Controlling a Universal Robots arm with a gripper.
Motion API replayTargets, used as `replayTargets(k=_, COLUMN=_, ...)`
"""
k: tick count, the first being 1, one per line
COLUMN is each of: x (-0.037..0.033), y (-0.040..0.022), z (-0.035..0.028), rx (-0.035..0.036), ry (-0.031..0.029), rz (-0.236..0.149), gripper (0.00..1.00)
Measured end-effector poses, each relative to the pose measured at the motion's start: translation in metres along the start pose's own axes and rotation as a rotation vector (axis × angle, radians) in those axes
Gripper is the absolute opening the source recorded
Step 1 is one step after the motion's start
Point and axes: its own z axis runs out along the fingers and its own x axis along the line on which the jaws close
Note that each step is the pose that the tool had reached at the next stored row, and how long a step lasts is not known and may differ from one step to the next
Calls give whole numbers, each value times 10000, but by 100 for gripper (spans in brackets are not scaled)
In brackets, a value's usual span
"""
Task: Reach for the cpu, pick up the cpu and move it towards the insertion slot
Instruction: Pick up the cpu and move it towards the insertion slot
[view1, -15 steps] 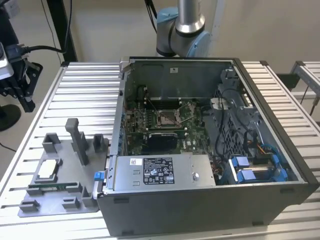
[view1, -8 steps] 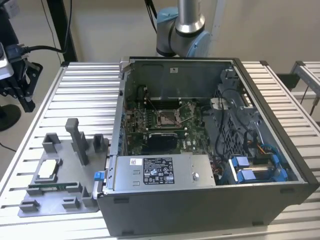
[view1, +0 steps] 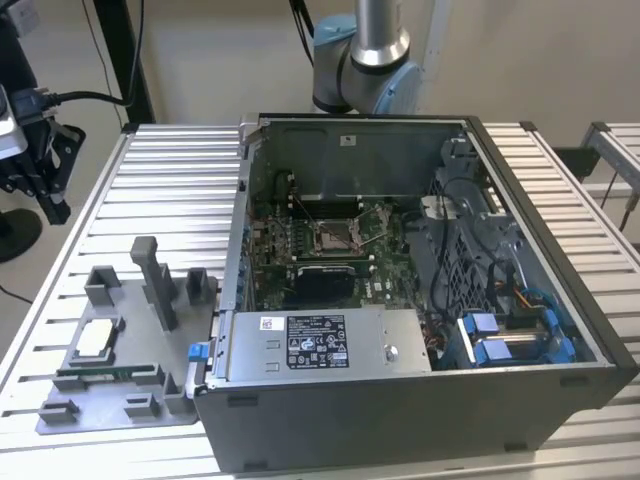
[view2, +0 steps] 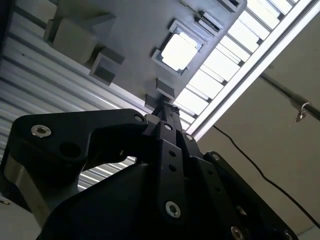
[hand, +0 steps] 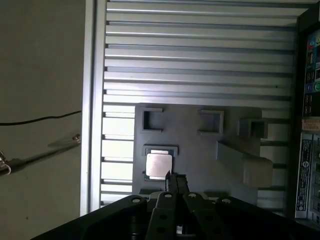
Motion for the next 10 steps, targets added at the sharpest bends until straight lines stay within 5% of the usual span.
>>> replayTargets(k=10, x=3, y=0, z=5, rx=0, ry=0, rz=0, gripper=100)
